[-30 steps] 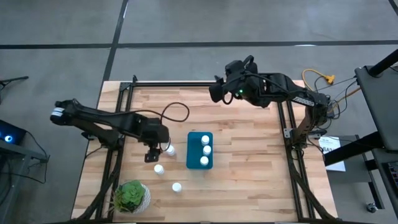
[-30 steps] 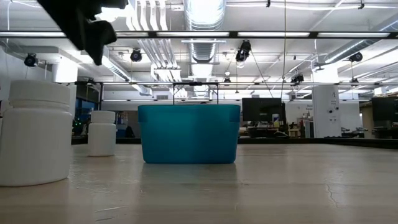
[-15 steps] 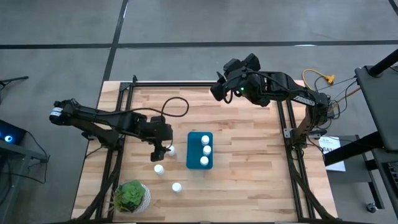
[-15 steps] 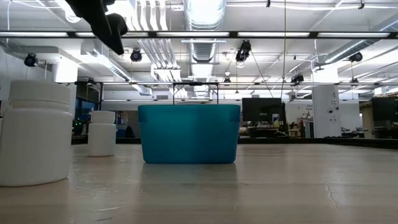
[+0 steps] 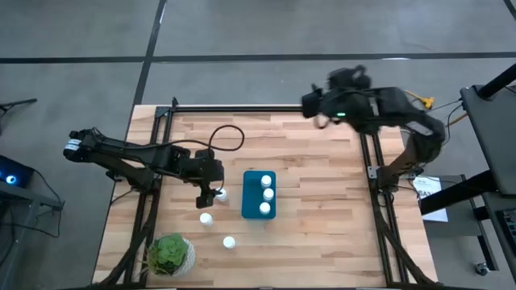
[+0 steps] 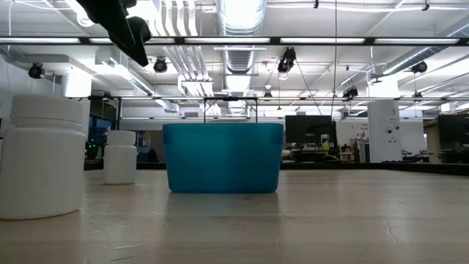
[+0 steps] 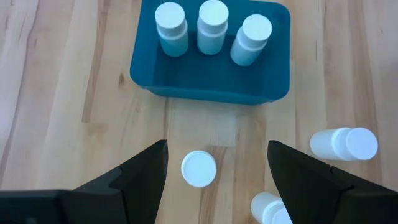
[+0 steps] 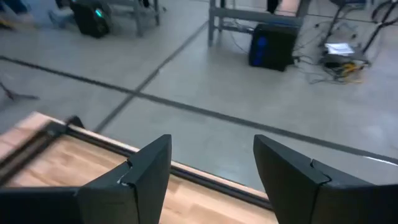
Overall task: Pick and place pill bottles into a basket
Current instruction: Put the top pill bottle into the bin
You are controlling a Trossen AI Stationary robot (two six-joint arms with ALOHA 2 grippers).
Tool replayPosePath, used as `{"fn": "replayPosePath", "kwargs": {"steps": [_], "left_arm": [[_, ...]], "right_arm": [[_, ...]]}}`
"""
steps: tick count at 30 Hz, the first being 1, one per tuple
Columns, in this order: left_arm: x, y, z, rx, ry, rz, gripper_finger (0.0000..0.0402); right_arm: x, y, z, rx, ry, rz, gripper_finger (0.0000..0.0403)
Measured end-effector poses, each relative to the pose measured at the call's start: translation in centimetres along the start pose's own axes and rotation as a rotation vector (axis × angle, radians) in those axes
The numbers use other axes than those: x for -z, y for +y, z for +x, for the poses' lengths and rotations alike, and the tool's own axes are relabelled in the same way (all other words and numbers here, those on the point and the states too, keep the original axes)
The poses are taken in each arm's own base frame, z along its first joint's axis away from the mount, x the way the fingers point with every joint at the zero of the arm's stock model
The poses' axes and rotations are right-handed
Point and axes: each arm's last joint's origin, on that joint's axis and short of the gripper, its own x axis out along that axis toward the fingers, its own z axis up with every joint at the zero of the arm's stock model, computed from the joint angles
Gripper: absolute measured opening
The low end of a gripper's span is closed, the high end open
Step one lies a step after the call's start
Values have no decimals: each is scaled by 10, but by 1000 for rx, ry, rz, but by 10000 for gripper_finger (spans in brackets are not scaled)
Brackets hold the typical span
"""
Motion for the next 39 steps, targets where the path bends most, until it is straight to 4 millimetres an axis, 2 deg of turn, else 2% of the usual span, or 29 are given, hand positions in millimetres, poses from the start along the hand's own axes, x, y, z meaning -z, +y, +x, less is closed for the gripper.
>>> {"fn": "replayPosePath", "kwargs": {"steps": [4, 8, 16, 20, 30, 34, 39], "left_arm": [[0, 0, 0, -5, -2, 6, 258], [1, 1, 2, -21, -4, 35, 258], [13, 2, 17, -24, 16, 49, 258], [20, 4, 24, -30, 47, 50, 258], [29, 4, 36, -9, 86, 49, 258], [30, 4, 38, -7, 83, 26, 258], [28, 3, 42, -4, 67, 23, 258]], "right_arm": [[-15, -28, -23, -55, -50, 93, 219], [-27, -44, -40, -126, -114, 94, 219], [-30, -64, -54, -207, -144, 143, 219], [-20, -61, -50, -245, -115, 130, 219], [4, -41, -32, -209, -57, 109, 219], [6, -39, -31, -207, -55, 104, 219], [-3, -45, -36, -214, -77, 123, 219]]}}
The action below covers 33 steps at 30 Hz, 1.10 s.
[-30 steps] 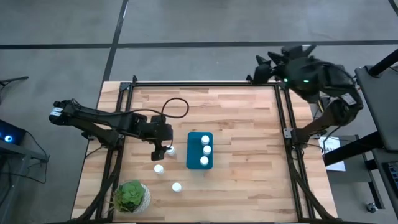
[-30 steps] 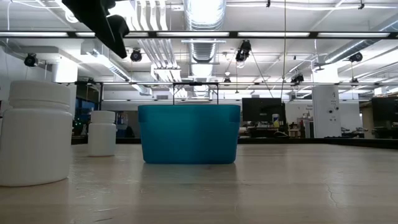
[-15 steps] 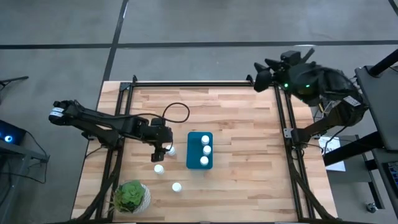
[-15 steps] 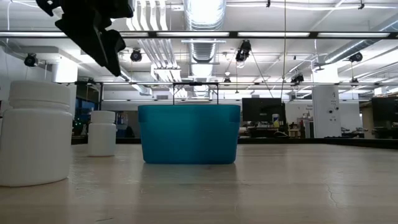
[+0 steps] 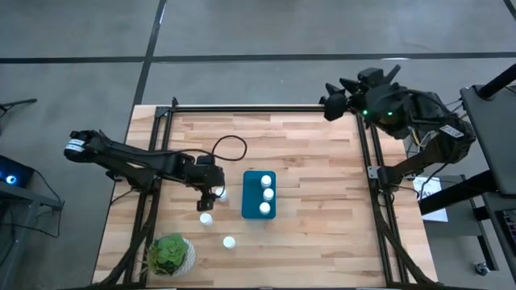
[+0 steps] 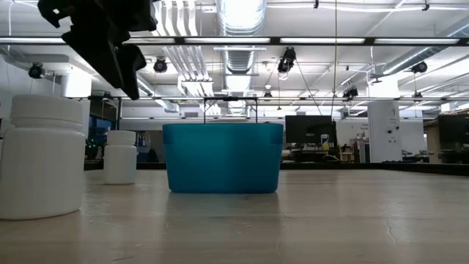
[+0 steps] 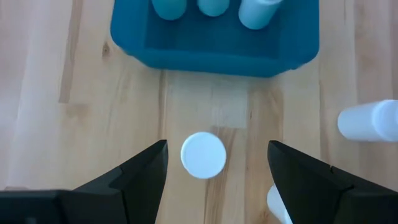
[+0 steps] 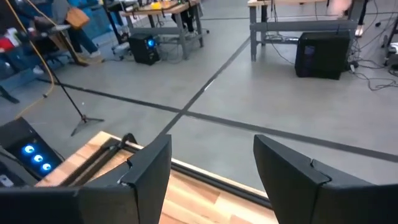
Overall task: Pick and place pill bottles into a basket
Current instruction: Put the top pill bottle into the bin
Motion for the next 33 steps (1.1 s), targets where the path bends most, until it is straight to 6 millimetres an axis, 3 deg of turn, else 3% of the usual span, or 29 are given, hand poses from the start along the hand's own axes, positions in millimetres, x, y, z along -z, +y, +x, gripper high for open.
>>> {"fn": "replayPosePath", "kwargs": {"steps": [15, 33], "left_arm": [[-1, -4, 49, -41, 158, 17, 258], [5, -2, 59, -51, 202, 39, 258]], "right_arm": [[-10, -4, -7, -13, -23, -10, 219], [-9, -2, -5, -12, -19, -14, 219]]}}
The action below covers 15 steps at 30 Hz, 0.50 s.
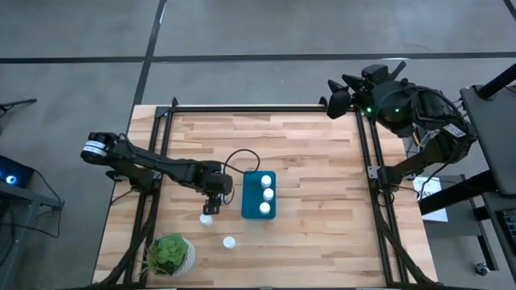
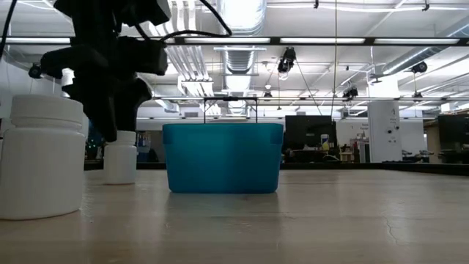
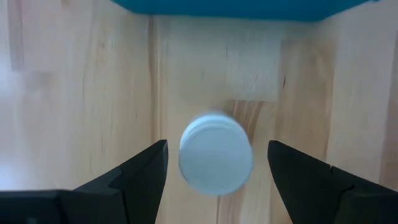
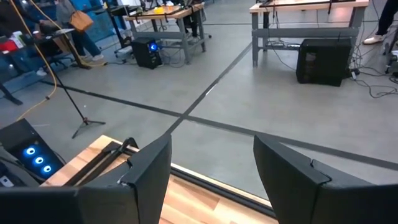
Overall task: Pick and place pill bottles into a basket
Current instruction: Put the top pill bottle into the bin
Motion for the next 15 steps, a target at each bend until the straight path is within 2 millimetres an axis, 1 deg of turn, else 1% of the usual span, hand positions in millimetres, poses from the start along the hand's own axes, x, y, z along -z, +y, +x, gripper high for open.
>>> {"fn": "replayPosePath", "kwargs": {"steps": [5, 10, 15], "left_arm": [[7, 1, 6, -6, 29, 2, 258], [6, 1, 6, -5, 26, 2, 258], [3, 0, 6, 3, -14, -1, 258]], "right_arm": [[0, 0, 0, 0, 0, 0, 219], [0, 0, 0, -3, -3, 5, 219], [-2, 2, 0, -13, -16, 28, 219]]}}
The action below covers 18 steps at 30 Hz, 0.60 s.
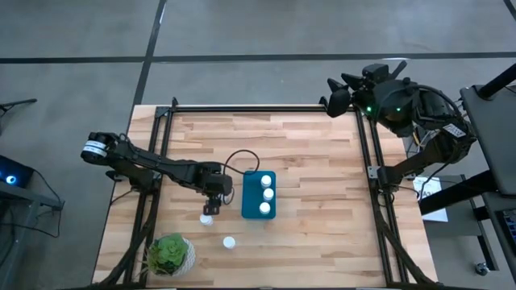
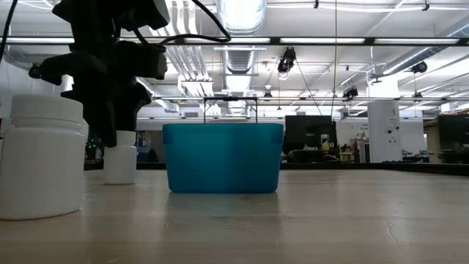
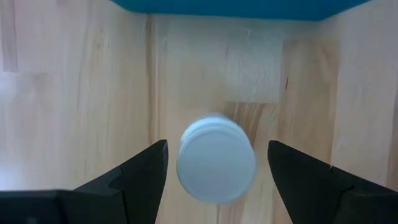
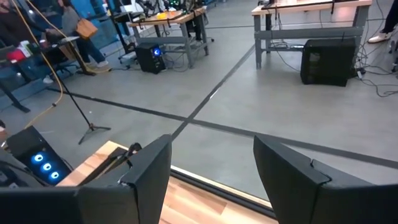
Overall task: Pick and place pill bottles into a basket
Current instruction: Put the top pill bottle into the bin
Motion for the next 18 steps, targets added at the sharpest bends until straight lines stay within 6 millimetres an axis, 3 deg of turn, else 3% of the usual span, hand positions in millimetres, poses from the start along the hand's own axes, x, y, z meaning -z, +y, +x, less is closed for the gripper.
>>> {"fn": "replayPosePath", "kwargs": {"steps": [10, 18], "left_arm": [[0, 0, 0, 0, -5, -2, 244], [-1, 1, -1, 0, -8, -5, 144]], "right_arm": [[0, 0, 0, -2, -3, 3, 219], [-1, 1, 0, -3, -5, 7, 219]]}}
